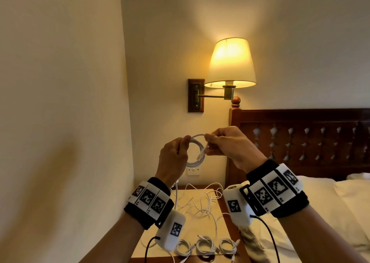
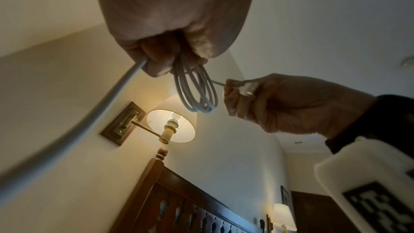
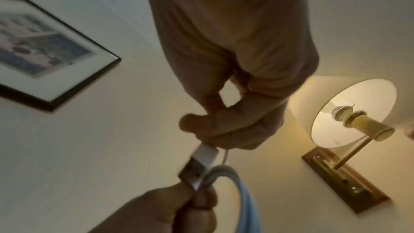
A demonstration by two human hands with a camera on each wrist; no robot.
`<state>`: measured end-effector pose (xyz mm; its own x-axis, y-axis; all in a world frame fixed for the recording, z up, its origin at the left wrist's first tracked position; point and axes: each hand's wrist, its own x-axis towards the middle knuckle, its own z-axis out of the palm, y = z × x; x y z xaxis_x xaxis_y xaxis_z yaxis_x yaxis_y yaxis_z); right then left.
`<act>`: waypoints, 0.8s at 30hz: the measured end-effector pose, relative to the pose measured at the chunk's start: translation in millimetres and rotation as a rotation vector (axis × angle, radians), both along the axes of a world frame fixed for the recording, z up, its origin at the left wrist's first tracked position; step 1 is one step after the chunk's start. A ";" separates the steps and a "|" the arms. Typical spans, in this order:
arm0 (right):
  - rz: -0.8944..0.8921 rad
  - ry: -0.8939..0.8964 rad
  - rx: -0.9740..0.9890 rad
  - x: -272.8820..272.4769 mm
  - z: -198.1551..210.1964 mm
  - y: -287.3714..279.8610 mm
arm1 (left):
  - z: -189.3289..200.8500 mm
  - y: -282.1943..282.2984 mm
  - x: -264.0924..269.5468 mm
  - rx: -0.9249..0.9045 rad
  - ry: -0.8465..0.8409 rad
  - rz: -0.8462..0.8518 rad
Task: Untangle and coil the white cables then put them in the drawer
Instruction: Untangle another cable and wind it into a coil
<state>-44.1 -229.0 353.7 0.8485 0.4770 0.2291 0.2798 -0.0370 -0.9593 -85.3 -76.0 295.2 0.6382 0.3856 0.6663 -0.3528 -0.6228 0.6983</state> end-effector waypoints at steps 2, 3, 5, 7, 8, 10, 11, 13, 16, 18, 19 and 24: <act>0.006 0.013 0.073 -8.1 -2.7 4.7 | 1.1 -0.2 2.0 -0.022 -0.004 0.001; 0.006 -0.002 0.088 -12.0 -6.3 7.7 | 3.3 -0.3 1.7 -0.030 -0.008 0.004; -0.012 -0.120 0.076 -20.8 -17.6 14.6 | 9.4 -1.2 -1.9 -0.057 -0.016 -0.015; -0.137 -0.442 -0.031 -24.1 -31.1 21.1 | 15.2 -3.8 -6.9 -0.121 -0.015 -0.062; -0.228 -0.610 -0.099 -23.8 -36.4 23.0 | 17.9 -6.3 -9.8 -0.164 -0.007 -0.088; -0.376 -0.821 -0.149 -21.4 -42.7 23.8 | 22.1 -11.1 -15.5 -0.248 0.033 -0.131; -0.413 -0.877 -0.135 -19.0 -44.7 23.3 | 23.7 -13.1 -17.9 -0.278 0.058 -0.143; -0.451 -0.958 -0.091 -14.0 -48.5 23.7 | 25.6 -16.0 -22.1 -0.322 0.089 -0.162; -0.503 -1.032 -0.050 -8.0 -52.8 27.8 | 25.5 -18.3 -25.0 -0.353 0.092 -0.187; -0.528 -0.991 0.032 -0.8 -55.0 30.3 | 24.3 -19.3 -25.7 -0.372 0.107 -0.186; -0.516 -0.945 0.088 2.6 -55.2 30.7 | 23.6 -19.6 -26.1 -0.399 0.119 -0.187; -0.144 -0.632 0.118 8.9 -51.7 29.3 | 22.0 -16.9 -27.4 -0.449 0.141 -0.195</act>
